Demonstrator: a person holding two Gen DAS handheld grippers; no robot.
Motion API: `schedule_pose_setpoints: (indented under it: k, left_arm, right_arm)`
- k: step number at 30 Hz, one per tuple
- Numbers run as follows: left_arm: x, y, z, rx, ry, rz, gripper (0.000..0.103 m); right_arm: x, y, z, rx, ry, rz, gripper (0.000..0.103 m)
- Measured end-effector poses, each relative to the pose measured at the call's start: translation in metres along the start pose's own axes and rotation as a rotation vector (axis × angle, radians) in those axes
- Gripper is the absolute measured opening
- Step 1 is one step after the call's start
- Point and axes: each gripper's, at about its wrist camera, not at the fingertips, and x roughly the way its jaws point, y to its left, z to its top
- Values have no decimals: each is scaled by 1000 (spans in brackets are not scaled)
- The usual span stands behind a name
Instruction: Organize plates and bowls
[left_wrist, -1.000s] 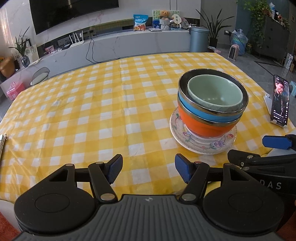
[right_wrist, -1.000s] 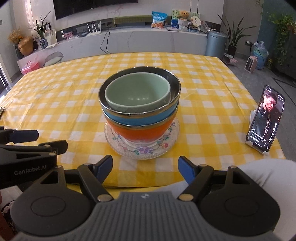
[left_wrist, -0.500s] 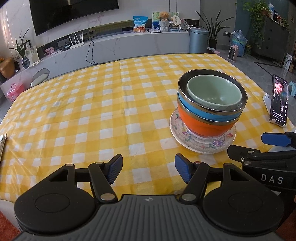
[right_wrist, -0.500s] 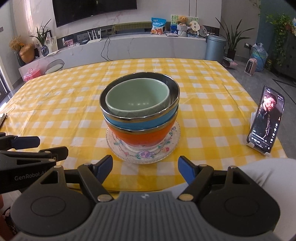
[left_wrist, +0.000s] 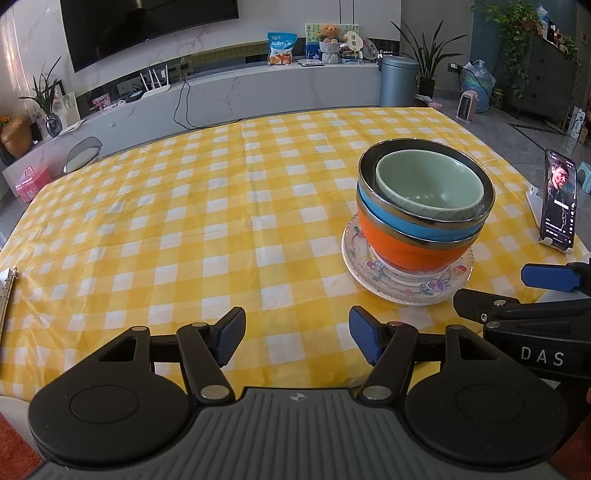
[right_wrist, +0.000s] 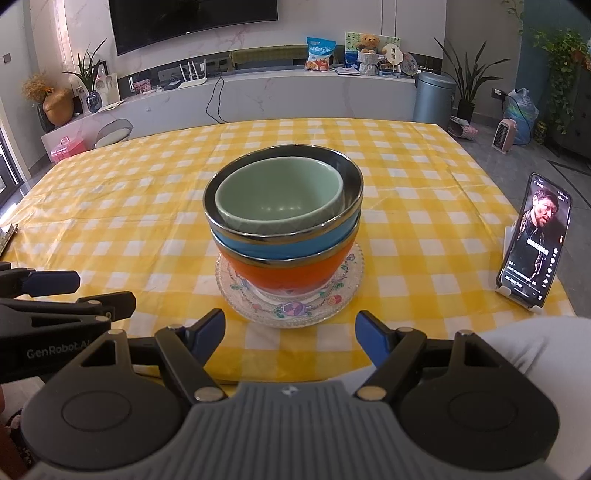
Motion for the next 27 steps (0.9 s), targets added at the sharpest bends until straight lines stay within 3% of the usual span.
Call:
schedule_pose_setpoints:
  k: [27]
  left_arm:
    - [-4, 3, 0, -4, 0, 10, 75]
  right_arm:
    - [2, 1, -1, -3, 1, -3, 76]
